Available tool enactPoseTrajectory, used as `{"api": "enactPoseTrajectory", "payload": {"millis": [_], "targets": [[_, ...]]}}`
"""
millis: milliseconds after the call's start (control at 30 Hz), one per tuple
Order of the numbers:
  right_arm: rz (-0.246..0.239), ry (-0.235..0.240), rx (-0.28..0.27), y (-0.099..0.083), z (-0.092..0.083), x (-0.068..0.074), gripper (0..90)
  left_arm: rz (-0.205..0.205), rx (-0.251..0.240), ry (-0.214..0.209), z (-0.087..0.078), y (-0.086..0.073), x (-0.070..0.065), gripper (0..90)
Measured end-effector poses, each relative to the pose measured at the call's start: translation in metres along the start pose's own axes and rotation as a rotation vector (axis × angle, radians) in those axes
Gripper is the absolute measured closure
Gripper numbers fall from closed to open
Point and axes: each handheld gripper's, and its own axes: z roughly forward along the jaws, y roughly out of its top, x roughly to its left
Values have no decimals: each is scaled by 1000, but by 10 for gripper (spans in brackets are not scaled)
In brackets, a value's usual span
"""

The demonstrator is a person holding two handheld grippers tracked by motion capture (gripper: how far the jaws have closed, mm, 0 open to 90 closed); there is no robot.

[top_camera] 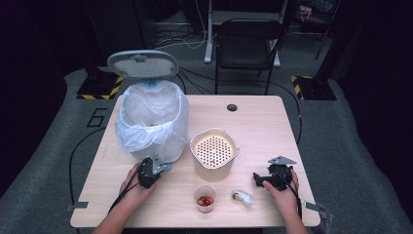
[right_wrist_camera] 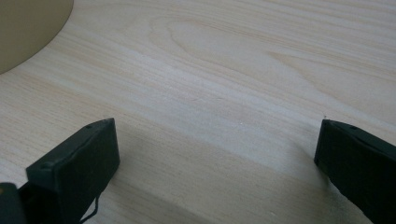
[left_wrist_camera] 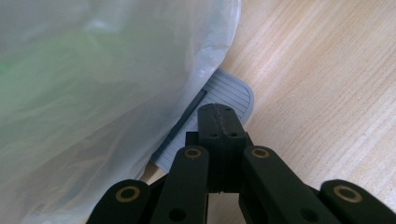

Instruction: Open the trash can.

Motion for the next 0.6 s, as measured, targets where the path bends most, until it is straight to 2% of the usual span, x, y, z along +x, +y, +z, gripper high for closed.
{"api": "enactPoseTrajectory", "payload": {"millis": [100,233,300,367,433,500,533,600], "targets": [[0,0,0,0,0,0,0,2,-2,0,0,0,0,900],[-3,0,-1,0,0,0,0,-26,-6,-21,0,-1,3,900],[-6,1,-2,0,0,-1,0,-11,0,-31,-1,0,5,900],[-5,0,-1,0,0,0,0,-18,-3,-36,0,0,6,900],[-1,0,0,0,0,0,0,-23,-17,-30,1,-1,6,900],[-5,1,-2,0,0,0,0,-15,3,-32,-1,0,5,900],[0,1,0,0,0,0,0,-20,-11,-18,0,-1,4,900],[0,1,0,0,0,0,0,-24,-2,-25,0,0,3,900]]}}
